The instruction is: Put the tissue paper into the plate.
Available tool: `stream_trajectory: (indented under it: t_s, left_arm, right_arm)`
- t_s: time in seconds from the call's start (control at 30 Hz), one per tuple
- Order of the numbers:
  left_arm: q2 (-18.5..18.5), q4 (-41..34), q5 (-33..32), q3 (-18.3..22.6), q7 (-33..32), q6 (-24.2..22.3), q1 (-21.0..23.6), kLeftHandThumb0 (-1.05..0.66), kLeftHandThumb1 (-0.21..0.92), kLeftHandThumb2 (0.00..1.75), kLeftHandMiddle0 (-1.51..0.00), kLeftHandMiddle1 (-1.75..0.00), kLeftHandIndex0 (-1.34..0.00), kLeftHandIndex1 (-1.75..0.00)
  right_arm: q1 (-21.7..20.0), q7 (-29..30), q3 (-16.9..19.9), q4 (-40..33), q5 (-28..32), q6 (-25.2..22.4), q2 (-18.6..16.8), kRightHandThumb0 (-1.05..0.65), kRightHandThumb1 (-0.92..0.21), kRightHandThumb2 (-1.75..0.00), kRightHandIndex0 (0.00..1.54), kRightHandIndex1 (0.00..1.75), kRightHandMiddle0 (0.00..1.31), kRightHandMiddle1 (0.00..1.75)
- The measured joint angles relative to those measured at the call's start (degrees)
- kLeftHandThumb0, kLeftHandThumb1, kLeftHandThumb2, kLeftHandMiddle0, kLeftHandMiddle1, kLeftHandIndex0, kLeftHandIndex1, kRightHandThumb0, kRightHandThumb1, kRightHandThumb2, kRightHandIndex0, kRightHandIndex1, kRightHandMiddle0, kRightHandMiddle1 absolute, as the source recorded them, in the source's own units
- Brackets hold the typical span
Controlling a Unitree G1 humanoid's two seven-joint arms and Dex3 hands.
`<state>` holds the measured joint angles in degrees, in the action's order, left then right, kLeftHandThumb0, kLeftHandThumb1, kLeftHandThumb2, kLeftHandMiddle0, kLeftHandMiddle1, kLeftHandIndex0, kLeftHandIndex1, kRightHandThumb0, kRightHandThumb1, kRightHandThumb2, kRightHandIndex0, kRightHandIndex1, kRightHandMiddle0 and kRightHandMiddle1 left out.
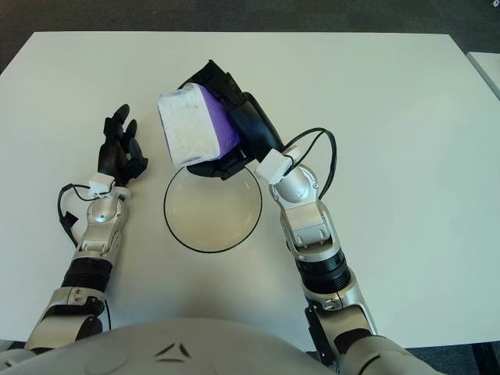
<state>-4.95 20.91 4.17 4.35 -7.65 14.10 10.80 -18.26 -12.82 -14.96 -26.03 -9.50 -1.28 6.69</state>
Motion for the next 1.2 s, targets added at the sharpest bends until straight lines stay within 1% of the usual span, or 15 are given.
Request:
stream_trajectory:
  t_s: [0.23, 0.37, 0.5, 0.97, 1.2]
  left_arm:
    - [-0.3, 0.8, 0.2, -0.1, -0.7, 0.2, 0.5, -0.78, 0.92, 0.93, -0.37, -0.02, 0.00, -0.54]
    - [-0.4, 0.9, 0.4, -0.3, -1.2, 0.1, 0.6, -0.79, 0.92, 0.91, -0.38, -0.02, 0.00, -0.53]
    - [-0.4, 0.8, 0.6, -0.3, -1.5, 0.0, 0.6, -0.78, 0.92, 0.90, -0.37, -0.01, 0.00, -0.51]
    - [-0.2, -0.3, 0.7, -0.6, -1.5, 0.4, 0.3, -0.77, 0.92, 0.90, -0.35, 0.00, 0.00, -0.51]
    - [-0.2, -0.8, 0.7, -0.7, -1.5, 0.5, -0.1, -0.76, 0.92, 0.90, -0.35, 0.00, 0.00, -0.53]
  right_arm:
    - [0.4, -1.5, 0.0, -0.9, -0.5, -0.1, 1.9, -0.48, -0.27, -1.37, 1.05, 1.75, 0.64, 1.75]
    - [1.0, -1.9, 0.1, -0.9, -0.6, 0.0, 2.9, -0.47, -0.30, -1.33, 1.09, 1.75, 0.62, 1.75]
    - [1.6, -2.4, 0.2, -0.9, -0.5, 0.0, 3.8, -0.47, -0.31, -1.32, 1.12, 1.75, 0.61, 1.75]
    - [2.4, -2.8, 0.4, -0.9, -0.4, 1.8, 4.7, -0.47, -0.31, -1.32, 1.17, 1.75, 0.61, 1.75]
    - [3.7, -2.8, 0.0, 0.3, -0.6, 4.6, 4.8, -0.47, -0.31, -1.32, 1.17, 1.75, 0.61, 1.75]
